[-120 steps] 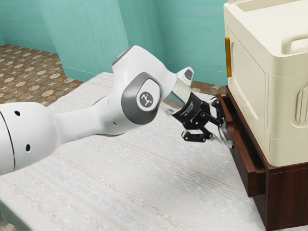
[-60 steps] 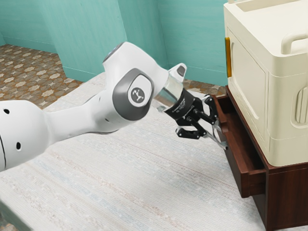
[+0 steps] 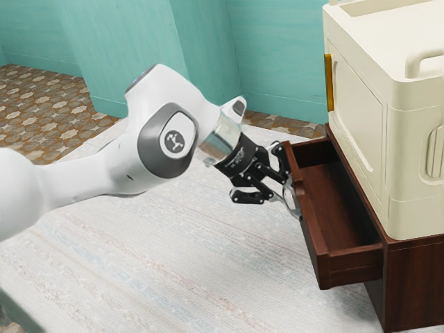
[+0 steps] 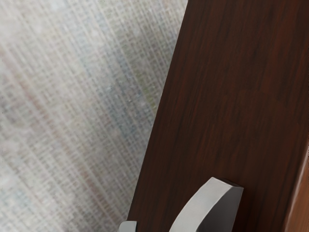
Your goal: Pull the drawer handle with one arm to open the drawer
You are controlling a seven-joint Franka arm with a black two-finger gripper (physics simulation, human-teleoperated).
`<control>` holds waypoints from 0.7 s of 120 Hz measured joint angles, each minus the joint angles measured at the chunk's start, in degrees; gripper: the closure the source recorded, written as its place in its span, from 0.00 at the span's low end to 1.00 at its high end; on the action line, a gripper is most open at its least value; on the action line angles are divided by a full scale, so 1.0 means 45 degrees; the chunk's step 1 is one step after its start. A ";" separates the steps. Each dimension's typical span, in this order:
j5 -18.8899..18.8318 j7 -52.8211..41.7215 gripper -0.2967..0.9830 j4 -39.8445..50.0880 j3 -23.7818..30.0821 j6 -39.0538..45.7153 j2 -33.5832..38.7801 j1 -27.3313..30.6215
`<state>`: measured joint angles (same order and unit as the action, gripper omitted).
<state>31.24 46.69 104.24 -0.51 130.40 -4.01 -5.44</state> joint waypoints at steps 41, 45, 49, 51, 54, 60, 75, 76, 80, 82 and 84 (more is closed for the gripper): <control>0.0013 -0.0121 0.77 0.1360 0.0025 0.0048 0.1121 0.0445; 0.0015 -0.0135 0.77 0.1519 0.0131 0.0055 0.1267 0.0618; 0.0017 -0.0151 0.78 0.1638 0.0013 0.0061 0.1379 0.0554; 0.0017 -0.0157 0.78 0.1704 -0.0063 0.0065 0.1435 0.0501; 0.0001 -0.0164 0.79 0.1787 -0.0183 0.0069 0.1511 0.0418; -0.0028 -0.0174 0.80 0.1943 -0.0389 0.0076 0.1652 0.0266; -0.0119 -0.0176 0.81 0.2300 -0.0710 0.0089 0.2014 0.0106; -0.0119 -0.0175 0.81 0.2312 -0.0728 0.0090 0.2031 0.0094; -0.0153 -0.0165 0.82 0.2349 -0.0813 0.0088 0.2084 0.0011; -0.0165 -0.0160 0.82 0.2363 -0.0841 0.0087 0.2103 -0.0014; -0.0169 -0.0156 0.82 0.2374 -0.0871 0.0087 0.2121 -0.0043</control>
<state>30.48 45.99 114.92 -4.43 130.79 5.53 -5.64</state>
